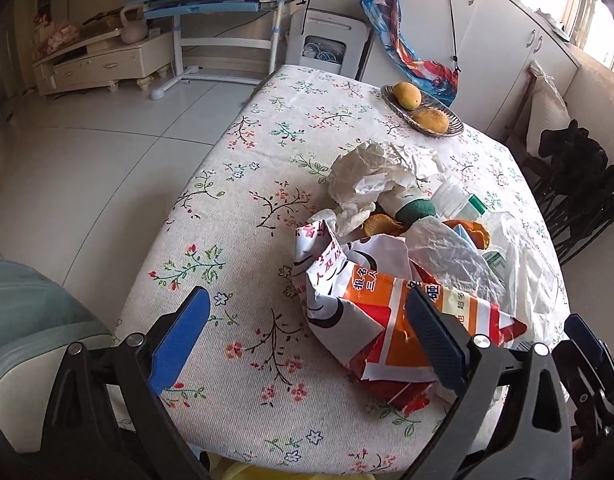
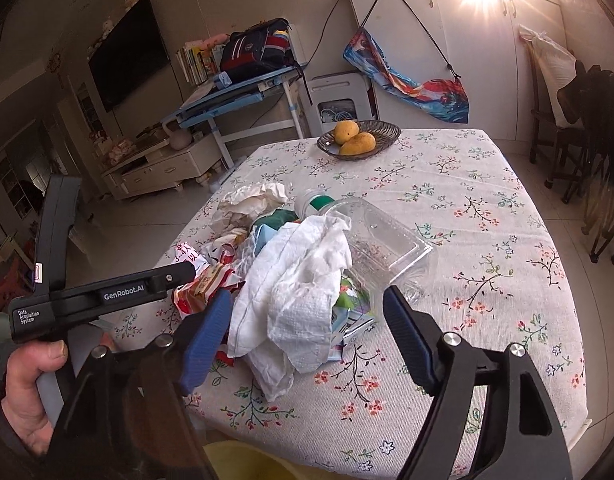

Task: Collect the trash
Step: 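Grasp the orange snack wrapper with the left tool while the right grasps white tissue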

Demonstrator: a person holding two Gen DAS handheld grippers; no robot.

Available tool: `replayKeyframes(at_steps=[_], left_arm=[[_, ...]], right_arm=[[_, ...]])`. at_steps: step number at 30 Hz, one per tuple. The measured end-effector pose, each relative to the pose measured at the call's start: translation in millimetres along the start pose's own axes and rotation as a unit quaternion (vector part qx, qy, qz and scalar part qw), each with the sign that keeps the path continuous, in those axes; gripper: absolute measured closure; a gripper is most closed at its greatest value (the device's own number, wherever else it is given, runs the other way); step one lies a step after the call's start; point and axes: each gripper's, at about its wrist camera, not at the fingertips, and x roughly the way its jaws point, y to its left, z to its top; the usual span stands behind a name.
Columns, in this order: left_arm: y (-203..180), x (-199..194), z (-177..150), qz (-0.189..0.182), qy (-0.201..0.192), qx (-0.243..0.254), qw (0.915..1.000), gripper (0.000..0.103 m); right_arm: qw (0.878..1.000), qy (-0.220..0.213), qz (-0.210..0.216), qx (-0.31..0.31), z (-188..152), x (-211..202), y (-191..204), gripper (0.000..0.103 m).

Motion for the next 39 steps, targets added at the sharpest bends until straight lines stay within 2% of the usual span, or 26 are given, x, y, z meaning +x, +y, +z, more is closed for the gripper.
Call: replayKeyframes(at_steps=[2, 4, 8, 9, 13, 16, 21, 27, 33, 39], left_arm=[[2, 9, 4, -0.014, 0.013, -0.012, 0.9997, 0.028], [2, 17, 5, -0.027, 0.026, -0.01, 0.9993, 0.059], [1, 15, 6, -0.04, 0.022, -0.004, 0.9989, 0.087], [2, 12, 7, -0.045, 0.02, -0.004, 0.9988, 0.092], [9, -7, 7, -0.057, -0.003, -0.009, 0.9984, 0.095], [17, -22, 3, -0.057, -0.024, -0.012, 0.998, 0.096], [36, -43, -6, -0.068, -0.043, -0.023, 0.9965, 0.097], [53, -78, -10, -0.081, -0.094, -0.034, 0.9917, 0.097], [62, -104, -21, -0.093, -0.12, -0.035, 0.9877, 0.097], [64, -125, -35, -0.09, -0.137, -0.024, 0.9863, 0.097]], right_arm=[[1.0, 0.005, -0.003, -0.011, 4, 7, 3, 0.032], [1.0, 0.017, -0.004, -0.016, 4, 16, 5, 0.044], [0.999, 0.033, -0.01, -0.015, 4, 27, 2, 0.057], [0.999, 0.034, -0.007, -0.012, 4, 27, 1, 0.066], [1.0, 0.022, -0.005, -0.016, 3, 19, 1, 0.082], [1.0, 0.008, 0.002, -0.01, 4, 13, 2, 0.087], [0.999, -0.028, 0.032, 0.007, 5, -9, -1, 0.088], [0.995, -0.067, 0.069, 0.016, 8, -34, -2, 0.089], [0.994, -0.067, 0.089, 0.008, -1, -47, 8, 0.089], [0.994, -0.057, 0.096, -0.01, -15, -55, 18, 0.089]])
